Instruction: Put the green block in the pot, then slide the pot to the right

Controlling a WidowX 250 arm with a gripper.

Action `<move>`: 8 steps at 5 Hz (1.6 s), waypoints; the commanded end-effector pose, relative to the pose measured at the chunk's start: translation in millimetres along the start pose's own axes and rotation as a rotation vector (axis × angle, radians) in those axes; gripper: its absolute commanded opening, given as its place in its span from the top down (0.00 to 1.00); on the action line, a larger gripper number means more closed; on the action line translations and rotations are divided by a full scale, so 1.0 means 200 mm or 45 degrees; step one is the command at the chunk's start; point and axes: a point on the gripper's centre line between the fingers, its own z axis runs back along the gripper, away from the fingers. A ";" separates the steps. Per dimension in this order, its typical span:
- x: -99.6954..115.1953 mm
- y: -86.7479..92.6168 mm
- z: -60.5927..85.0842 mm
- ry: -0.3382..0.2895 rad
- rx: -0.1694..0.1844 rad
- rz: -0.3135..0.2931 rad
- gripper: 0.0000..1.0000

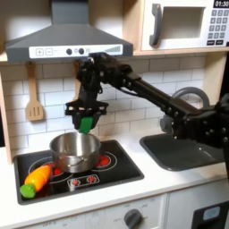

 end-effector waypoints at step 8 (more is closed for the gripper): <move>-0.04 0.05 -0.10 0.083 0.027 -0.041 0.00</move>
